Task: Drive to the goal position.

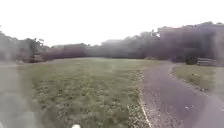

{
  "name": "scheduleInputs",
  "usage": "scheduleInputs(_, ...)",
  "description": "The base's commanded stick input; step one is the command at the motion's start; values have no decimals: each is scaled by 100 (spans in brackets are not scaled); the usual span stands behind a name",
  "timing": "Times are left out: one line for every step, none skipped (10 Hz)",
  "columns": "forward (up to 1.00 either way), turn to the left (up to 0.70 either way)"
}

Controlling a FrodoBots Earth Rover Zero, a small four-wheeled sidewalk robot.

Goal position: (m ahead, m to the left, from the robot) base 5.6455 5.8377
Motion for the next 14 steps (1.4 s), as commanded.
scheduleInputs(70, 0)
scheduleInputs(70, 0)
scheduleInputs(70, 0)
scheduleInputs(70, 0)
scheduleInputs(70, 0)
scheduleInputs(70, 0)
scheduleInputs(70, -7)
scheduleInputs(70, -13)
scheduleInputs(70, -13)
scheduleInputs(70, -13)
scheduleInputs(70, -13)
scheduleInputs(70, -13)
scheduleInputs(70, 0)
scheduleInputs(70, 0)
